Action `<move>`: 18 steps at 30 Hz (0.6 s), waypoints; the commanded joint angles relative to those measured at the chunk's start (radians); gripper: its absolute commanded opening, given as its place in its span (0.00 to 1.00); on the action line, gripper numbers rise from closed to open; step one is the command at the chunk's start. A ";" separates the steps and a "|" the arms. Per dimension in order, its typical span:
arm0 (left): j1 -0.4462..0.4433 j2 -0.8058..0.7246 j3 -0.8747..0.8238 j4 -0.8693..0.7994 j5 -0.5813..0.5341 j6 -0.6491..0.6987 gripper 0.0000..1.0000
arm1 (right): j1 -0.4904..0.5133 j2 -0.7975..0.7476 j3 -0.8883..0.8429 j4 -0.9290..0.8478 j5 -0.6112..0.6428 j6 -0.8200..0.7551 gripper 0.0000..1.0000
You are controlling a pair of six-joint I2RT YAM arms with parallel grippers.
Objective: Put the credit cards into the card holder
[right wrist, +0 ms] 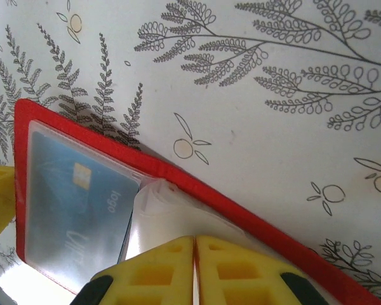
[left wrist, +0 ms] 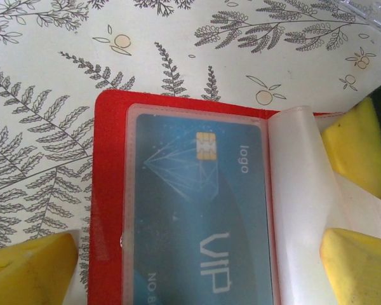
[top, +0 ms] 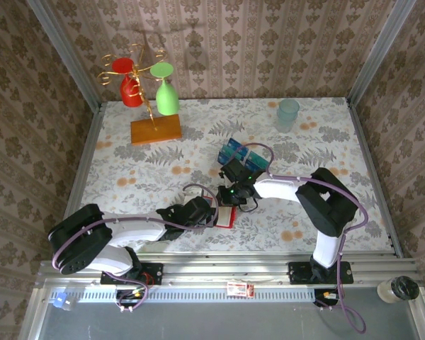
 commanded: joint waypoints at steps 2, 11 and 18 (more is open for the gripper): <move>-0.006 0.028 0.002 -0.028 0.019 0.007 1.00 | 0.012 0.034 0.022 -0.010 -0.016 0.011 0.10; -0.007 0.060 -0.024 0.018 0.025 0.002 0.80 | 0.011 0.023 0.039 -0.021 -0.012 0.014 0.17; -0.010 0.065 -0.036 0.033 0.024 -0.011 0.76 | 0.009 -0.075 0.004 -0.025 0.046 0.041 0.36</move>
